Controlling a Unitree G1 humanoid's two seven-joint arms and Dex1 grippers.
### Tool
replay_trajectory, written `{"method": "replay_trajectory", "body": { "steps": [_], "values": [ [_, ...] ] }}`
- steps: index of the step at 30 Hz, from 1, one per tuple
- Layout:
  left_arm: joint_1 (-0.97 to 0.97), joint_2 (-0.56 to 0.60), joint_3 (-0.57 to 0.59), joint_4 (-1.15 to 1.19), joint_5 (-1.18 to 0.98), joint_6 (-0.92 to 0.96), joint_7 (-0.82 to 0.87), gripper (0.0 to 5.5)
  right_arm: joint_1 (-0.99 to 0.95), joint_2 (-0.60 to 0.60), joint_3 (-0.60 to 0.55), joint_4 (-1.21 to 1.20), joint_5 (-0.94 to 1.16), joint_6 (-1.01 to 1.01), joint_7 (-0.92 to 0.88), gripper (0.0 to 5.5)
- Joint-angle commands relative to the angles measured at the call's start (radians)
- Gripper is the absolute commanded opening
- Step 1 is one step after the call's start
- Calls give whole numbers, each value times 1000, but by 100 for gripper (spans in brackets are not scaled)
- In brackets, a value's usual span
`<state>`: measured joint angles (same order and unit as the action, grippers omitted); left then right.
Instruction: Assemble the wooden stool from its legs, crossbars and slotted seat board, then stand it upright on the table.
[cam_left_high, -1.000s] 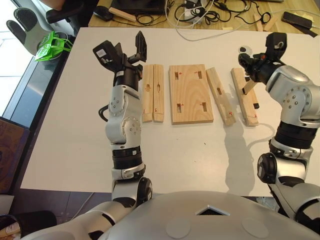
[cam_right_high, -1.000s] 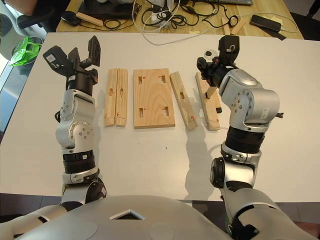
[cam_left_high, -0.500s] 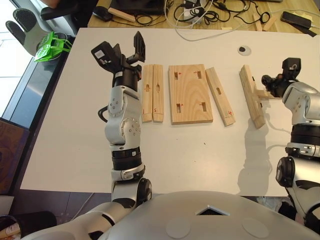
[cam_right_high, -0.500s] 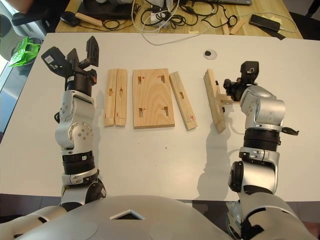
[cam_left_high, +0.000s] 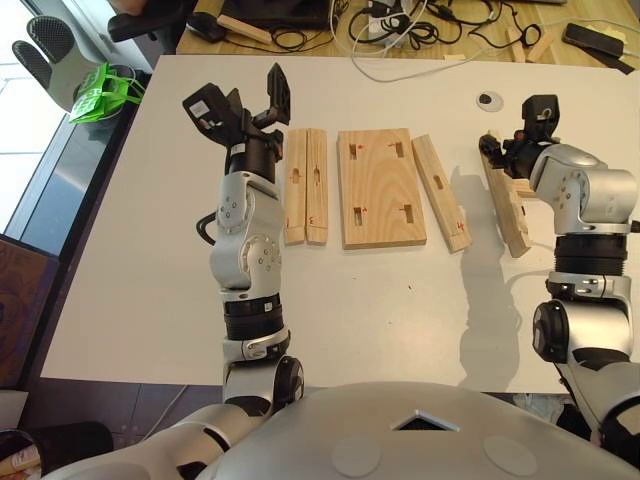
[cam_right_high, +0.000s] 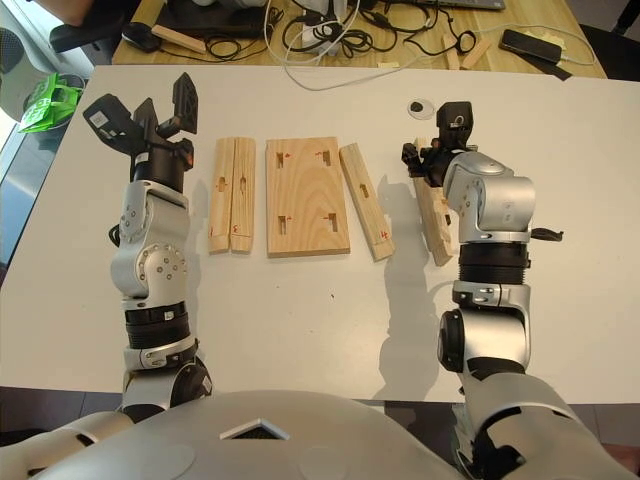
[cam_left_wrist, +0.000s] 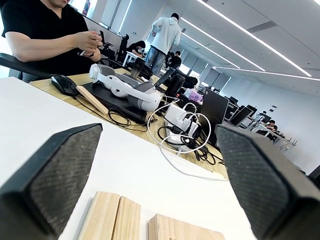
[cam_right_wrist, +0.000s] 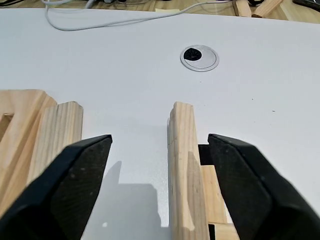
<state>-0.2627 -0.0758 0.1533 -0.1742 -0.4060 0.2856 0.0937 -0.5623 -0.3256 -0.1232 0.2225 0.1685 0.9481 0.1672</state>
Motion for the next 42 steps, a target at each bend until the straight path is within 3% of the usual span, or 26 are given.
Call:
{"method": "replay_trajectory", "body": {
  "steps": [1, 15, 31, 38, 42],
  "values": [
    [3, -27, -7, 0, -5, 3, 3, 417, -14, 24, -41, 49, 15, 41, -20, 354],
    [2, -34, -12, -4, -6, 0, 11, 417, -82, 61, -141, 222, 58, 73, -58, 354],
    [-9, -25, -4, 16, -18, 0, 2, 417, -78, 76, -111, 162, 41, 33, -76, 98],
    [-11, -19, -7, 23, -17, -4, -2, 417, -45, 89, -81, 30, 41, 24, -66, 98],
    [-37, -12, 30, 2, -63, 59, 29, 417, -41, 60, 28, -70, -5, -105, -6, 98]
  ]
}}
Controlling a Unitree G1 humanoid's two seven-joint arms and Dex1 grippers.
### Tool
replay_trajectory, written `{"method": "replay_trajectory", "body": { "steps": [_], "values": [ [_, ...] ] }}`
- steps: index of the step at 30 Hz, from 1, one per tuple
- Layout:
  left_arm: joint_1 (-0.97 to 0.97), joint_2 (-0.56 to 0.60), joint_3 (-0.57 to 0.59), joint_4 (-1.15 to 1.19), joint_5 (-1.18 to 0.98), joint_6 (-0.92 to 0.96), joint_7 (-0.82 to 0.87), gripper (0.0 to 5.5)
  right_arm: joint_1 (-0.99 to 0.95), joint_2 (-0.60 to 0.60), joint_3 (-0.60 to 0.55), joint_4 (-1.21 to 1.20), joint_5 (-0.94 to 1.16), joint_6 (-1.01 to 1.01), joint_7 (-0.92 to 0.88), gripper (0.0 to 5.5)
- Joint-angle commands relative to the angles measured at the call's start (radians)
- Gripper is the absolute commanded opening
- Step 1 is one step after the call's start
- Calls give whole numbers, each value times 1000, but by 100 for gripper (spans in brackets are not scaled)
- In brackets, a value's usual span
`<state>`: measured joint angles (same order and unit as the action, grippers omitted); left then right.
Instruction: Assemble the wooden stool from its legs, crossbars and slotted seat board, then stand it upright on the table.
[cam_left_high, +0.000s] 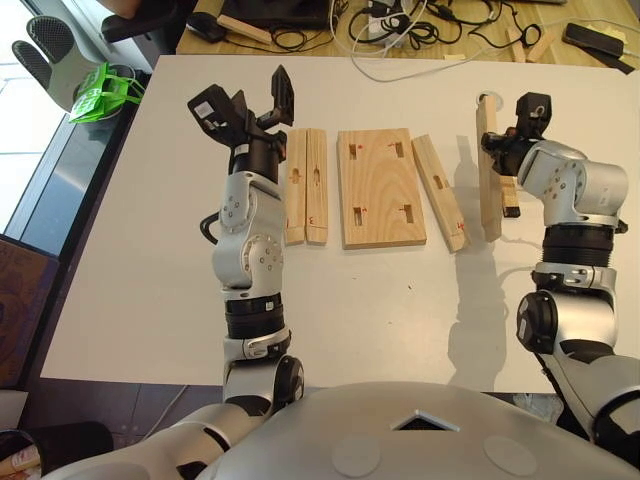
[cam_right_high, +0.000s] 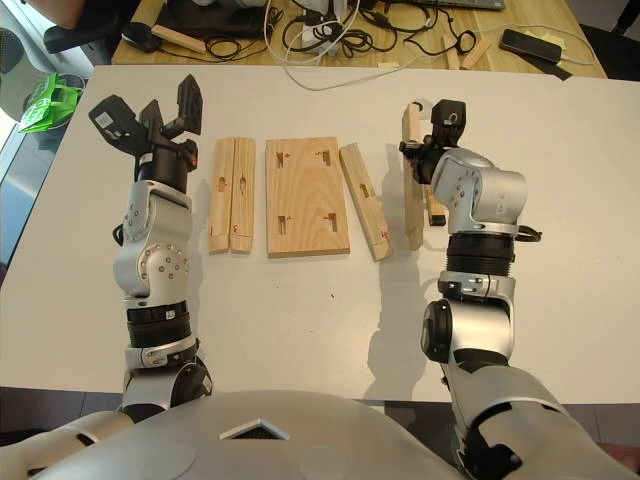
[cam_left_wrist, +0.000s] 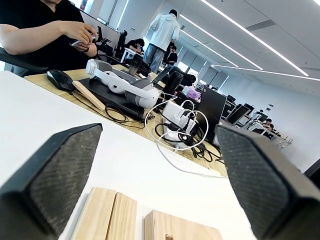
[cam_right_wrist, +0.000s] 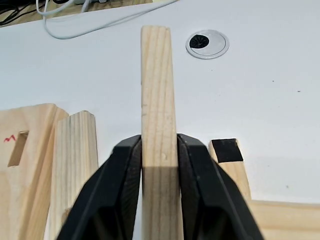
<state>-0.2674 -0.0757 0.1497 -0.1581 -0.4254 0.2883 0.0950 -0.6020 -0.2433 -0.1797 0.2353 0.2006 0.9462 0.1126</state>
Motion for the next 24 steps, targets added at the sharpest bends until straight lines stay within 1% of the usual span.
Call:
{"method": "replay_trajectory", "body": {
  "steps": [1, 4, 6, 9, 12, 16, 18, 22, 24],
  "values": [
    [-53, -8, 55, -24, -84, 92, 35, 417, -4, -32, 120, -105, -55, -141, 67, 98],
    [-154, 1, 120, -62, -257, 230, 72, 417, -19, -72, 224, -148, -123, -292, 137, 97],
    [-236, -20, 156, -64, -374, 301, 128, 417, -33, -112, 303, -145, -196, -440, 187, 97],
    [-332, -75, 195, -54, -505, 333, 229, 417, -53, -152, 400, -120, -301, -635, 231, 97],
    [-393, -136, 215, -41, -623, 323, 320, 417, -86, -159, 481, -54, -408, -800, 228, 97],
    [-390, -192, 185, -53, -787, 304, 421, 417, -156, -138, 587, 47, -566, -1003, 183, 97],
    [-378, -201, 158, -56, -833, 292, 452, 417, -178, -124, 615, 78, -613, -1066, 163, 97],
    [-342, -200, 91, -64, -868, 261, 490, 417, -204, -85, 638, 116, -663, -1140, 149, 97],
    [-332, -206, 69, -63, -871, 229, 524, 417, -205, -63, 632, 123, -657, -1150, 154, 97]
  ]
}}
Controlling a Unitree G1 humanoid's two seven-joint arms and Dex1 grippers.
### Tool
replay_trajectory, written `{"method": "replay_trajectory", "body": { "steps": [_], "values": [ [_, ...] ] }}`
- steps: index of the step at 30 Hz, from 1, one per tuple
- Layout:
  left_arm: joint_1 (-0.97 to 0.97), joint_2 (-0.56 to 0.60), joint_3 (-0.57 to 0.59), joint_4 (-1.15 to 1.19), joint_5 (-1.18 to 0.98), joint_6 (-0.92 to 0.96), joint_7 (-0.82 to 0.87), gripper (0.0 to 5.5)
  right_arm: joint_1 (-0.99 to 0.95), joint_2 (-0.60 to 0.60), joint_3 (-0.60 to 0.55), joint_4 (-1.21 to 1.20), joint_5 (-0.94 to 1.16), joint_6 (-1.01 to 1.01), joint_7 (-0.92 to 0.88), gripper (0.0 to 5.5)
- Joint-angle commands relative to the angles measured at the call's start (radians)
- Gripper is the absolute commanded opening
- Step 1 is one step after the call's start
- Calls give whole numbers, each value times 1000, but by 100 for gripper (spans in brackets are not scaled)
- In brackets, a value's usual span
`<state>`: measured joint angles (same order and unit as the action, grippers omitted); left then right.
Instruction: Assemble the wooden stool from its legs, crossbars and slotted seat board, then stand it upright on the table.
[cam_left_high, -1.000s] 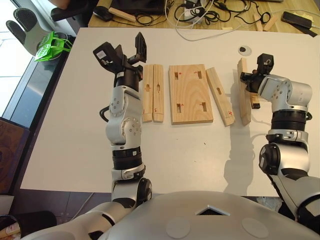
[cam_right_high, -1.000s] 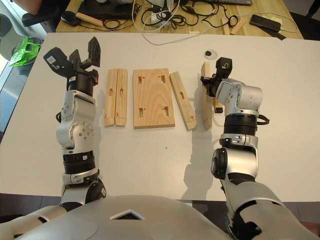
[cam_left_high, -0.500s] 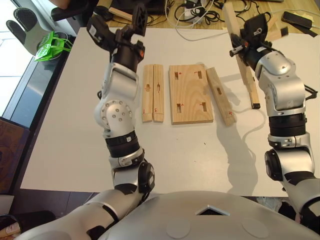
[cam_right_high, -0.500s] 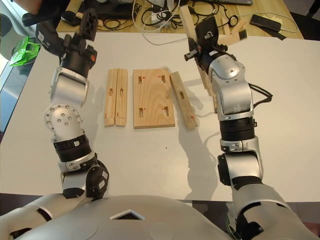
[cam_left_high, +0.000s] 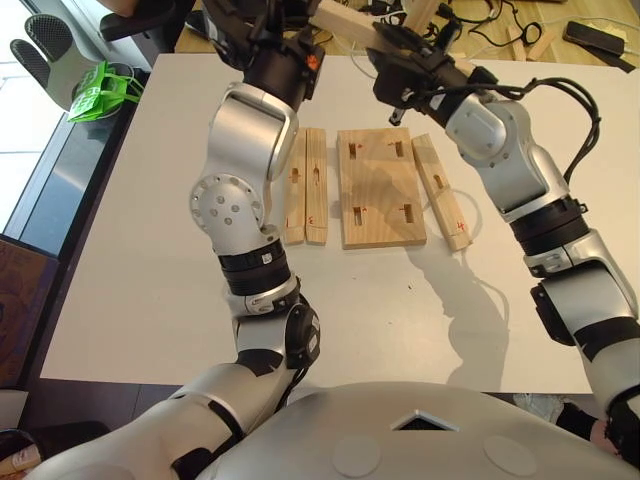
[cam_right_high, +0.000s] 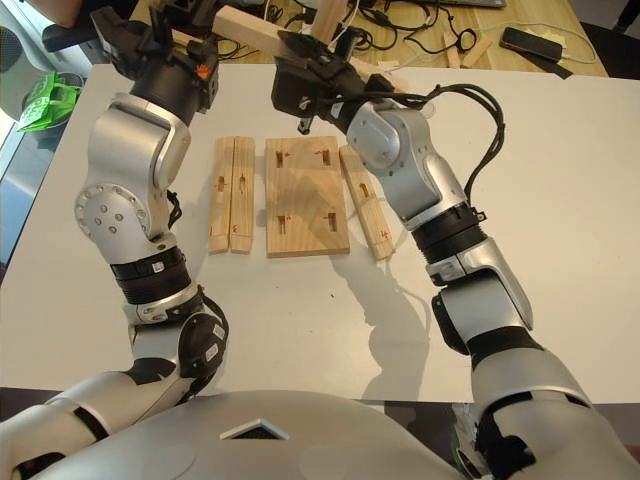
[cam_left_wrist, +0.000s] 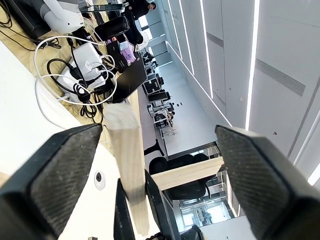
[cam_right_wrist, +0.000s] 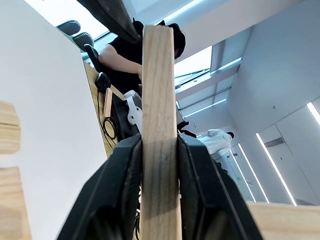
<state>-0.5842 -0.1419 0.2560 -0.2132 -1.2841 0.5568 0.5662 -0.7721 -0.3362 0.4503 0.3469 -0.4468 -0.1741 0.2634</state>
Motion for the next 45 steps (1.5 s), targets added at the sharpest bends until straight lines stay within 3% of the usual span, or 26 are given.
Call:
{"method": "replay_trajectory", "body": {
  "steps": [1, 21, 32, 33, 41, 45],
  "values": [
    [-13, -137, -46, -7, -14, -51, 63, 417, -35, 35, 0, 14, -11, -34, 5, 97],
    [2, -80, -96, 29, 22, -170, 112, 120, 6, 42, 19, -16, -70, -110, 34, 97],
    [3, -64, -111, 21, 58, -171, 124, 115, 37, -18, 74, -25, -102, -201, 86, 97],
    [3, -65, -111, 22, 57, -171, 125, 115, 44, -30, 81, -25, -102, -217, 94, 137],
    [-8, -70, -88, 24, 83, -212, 124, 102, 99, -104, 69, -52, -57, -342, 166, 257],
    [-5, -5, -95, 21, 189, -221, 89, 102, 173, -143, 48, -134, 35, -383, 238, 320]
  ]
}}
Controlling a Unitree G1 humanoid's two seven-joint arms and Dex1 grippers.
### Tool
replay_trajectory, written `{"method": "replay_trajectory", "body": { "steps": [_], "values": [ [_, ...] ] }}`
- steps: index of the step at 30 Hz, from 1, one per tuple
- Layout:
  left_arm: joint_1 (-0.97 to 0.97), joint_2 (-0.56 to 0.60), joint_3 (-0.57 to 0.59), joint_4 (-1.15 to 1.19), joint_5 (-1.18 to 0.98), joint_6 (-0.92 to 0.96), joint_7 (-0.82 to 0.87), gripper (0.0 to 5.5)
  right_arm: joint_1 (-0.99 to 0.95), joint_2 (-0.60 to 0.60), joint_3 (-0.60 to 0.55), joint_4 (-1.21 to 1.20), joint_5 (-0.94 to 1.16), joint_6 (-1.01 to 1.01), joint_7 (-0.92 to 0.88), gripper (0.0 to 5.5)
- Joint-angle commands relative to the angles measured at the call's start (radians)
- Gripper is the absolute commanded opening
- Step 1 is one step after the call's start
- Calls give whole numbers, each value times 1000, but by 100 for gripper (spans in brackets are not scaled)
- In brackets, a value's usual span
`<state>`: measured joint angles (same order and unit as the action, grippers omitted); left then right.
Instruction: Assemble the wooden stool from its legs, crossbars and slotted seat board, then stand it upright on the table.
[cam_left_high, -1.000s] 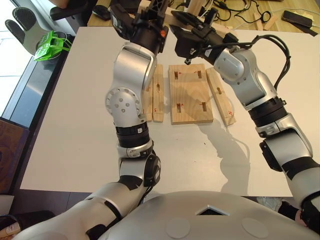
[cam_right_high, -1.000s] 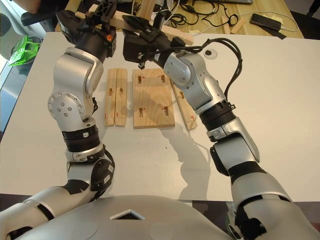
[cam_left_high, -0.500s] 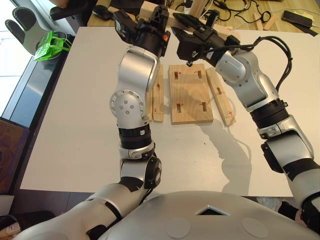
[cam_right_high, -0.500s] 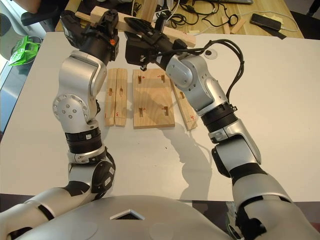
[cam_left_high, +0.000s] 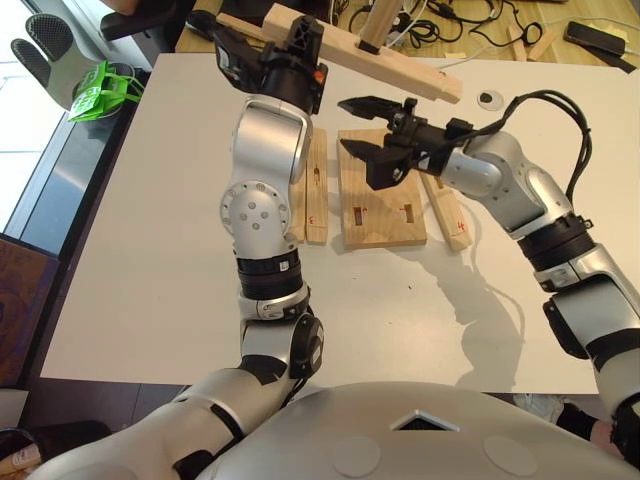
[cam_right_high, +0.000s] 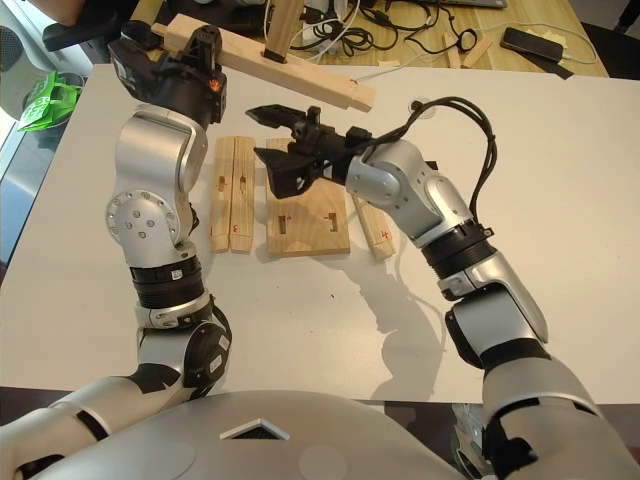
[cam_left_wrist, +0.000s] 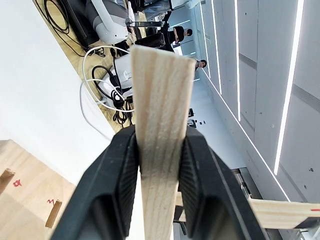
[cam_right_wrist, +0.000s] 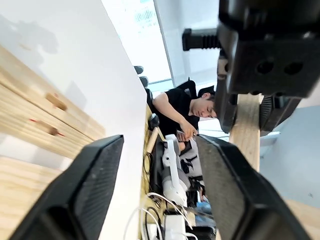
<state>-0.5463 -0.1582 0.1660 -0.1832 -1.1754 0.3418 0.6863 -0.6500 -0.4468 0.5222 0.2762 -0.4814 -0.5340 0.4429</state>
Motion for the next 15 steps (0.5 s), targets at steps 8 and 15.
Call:
{"method": "replay_trajectory", "body": {
  "steps": [8, 15],
  "values": [
    [-74, 246, -11, -24, 385, 44, -208, 102, 263, -140, -132, -284, 283, 167, 228, 285],
    [66, 302, 3, -209, 406, 233, -219, 102, 429, -342, -215, -464, 439, 504, 477, 162]
  ]
}}
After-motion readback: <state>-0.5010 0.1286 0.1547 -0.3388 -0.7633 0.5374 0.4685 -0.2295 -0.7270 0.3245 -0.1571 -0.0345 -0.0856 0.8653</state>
